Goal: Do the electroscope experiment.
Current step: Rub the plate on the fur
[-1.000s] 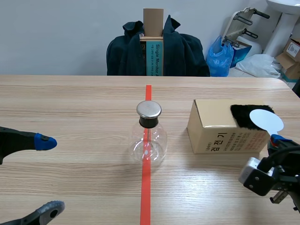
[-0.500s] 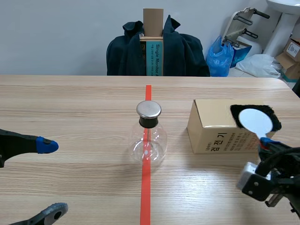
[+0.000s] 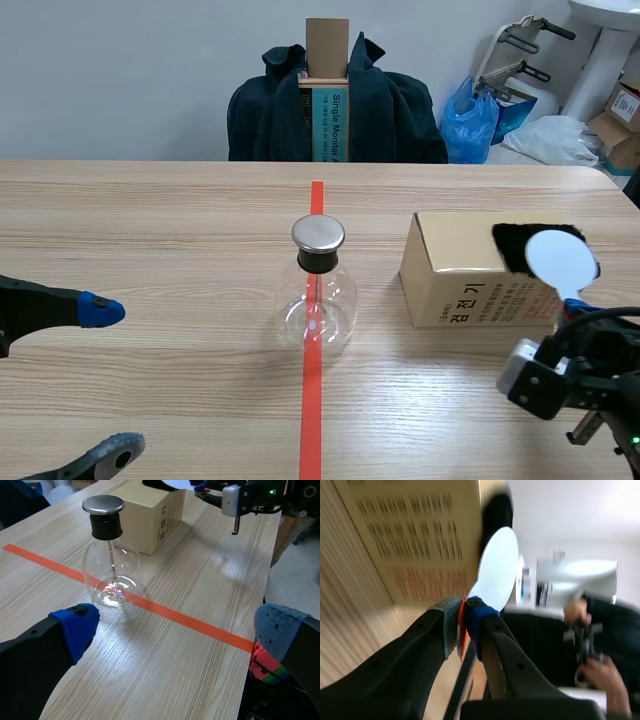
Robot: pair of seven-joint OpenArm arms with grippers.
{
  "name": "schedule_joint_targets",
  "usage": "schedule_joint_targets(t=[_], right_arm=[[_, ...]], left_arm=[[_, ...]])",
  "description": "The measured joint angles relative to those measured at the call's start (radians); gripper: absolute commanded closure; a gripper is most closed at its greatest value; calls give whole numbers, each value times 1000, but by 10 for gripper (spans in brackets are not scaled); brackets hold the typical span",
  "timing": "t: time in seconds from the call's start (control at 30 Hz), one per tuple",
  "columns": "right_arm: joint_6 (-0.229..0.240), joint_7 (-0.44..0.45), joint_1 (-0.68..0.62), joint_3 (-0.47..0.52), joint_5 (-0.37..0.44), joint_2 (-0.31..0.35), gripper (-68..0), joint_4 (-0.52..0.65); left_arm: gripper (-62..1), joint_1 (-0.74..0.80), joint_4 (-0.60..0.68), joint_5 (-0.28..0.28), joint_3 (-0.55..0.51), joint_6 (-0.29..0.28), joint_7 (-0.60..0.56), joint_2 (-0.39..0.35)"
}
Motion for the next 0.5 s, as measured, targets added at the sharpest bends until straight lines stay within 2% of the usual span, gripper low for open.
schedule_joint_targets(t=[0.03,0.13,0.17,0.2,0.27,0.3,0.33,0.43,0.47,0.5], right_arm=[[16,21,0,10,4,5,-8,0],[26,200,-1,26,3,24,-8,0],[23,209,3,21,3,23,-8,0],[24,175,9,11,0,17,-8,0],[19,45,17,-1,-4,3,-8,1],[17,11,21,0,-3,2,-8,1],[18,19,22,3,-3,7,-8,1],[23,188,22,12,3,26,-8,1],[23,210,22,7,3,26,-8,1],[23,194,24,-3,3,23,-8,1]], left_arm=[[-623,0,-1,0,0,0,0,0],[-623,0,-1,0,0,7,0,0],[-623,0,-1,0,0,6,-1,0],[-623,0,-1,0,0,6,0,0],[-623,0,-1,0,0,7,-1,0],[-623,0,-1,0,0,7,0,0],[-623,0,-1,0,0,7,0,0],[-623,0,-1,0,0,17,-1,0],[-623,0,-1,0,0,18,0,0],[-623,0,-1,0,0,18,0,0]])
